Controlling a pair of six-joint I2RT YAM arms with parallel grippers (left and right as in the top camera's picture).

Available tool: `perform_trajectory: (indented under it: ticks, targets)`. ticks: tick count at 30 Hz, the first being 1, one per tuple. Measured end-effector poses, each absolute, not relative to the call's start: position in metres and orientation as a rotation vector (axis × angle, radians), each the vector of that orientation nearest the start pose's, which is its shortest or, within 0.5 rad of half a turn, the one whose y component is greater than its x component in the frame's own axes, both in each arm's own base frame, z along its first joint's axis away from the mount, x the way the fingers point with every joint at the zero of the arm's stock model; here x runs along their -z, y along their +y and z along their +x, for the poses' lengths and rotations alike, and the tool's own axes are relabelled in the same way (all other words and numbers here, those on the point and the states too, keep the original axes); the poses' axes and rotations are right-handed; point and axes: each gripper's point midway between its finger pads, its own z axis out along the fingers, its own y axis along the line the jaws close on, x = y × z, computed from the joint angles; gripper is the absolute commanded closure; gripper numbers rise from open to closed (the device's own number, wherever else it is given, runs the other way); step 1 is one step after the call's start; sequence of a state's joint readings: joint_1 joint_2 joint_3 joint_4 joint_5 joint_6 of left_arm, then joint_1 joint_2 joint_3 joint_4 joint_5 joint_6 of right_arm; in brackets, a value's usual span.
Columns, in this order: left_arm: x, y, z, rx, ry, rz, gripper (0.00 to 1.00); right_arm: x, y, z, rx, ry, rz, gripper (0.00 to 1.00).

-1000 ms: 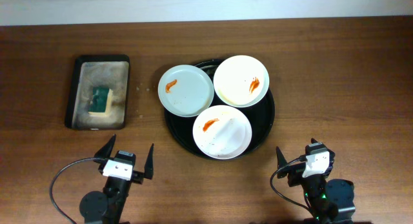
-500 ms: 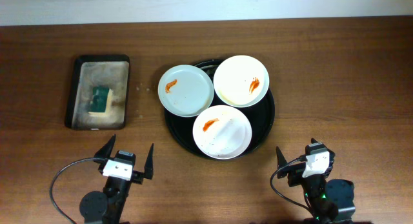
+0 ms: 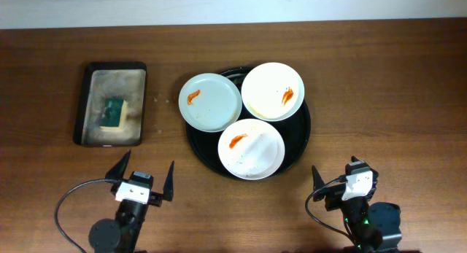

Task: Clean dirty plates on tray and stack at the side
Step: 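Move the left gripper toward the sponge in the black tray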

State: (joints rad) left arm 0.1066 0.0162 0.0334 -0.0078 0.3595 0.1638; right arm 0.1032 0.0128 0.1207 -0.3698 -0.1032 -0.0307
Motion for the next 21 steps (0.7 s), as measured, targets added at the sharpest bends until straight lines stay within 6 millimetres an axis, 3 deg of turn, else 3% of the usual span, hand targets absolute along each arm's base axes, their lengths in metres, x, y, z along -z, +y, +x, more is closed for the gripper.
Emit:
perform_trajectory:
  ticks: [6, 12, 16, 21]
  targets:
    - [-0.211, -0.04, 0.235, 0.097, 1.455, 0.327, 0.01, -0.162, 0.059, 0.224, -0.265, 1.753, -0.233, 0.01]
    - [-0.269, -0.041, 0.231, 0.164, 1.505, 0.28, 0.01, -0.24, 0.074, 0.214, -0.381, 1.73, -0.267, 0.01]
    - [-0.291, -0.043, 0.238, 0.232, 1.679, 0.255, 0.01, -0.262, 0.08, 0.214, -0.444, 1.928, -0.258, 0.01]
    - [-0.317, -0.044, 0.258, 0.326, 1.929, 0.214, 0.0, -0.277, 0.085, 0.232, -0.503, 2.266, -0.216, 0.01]
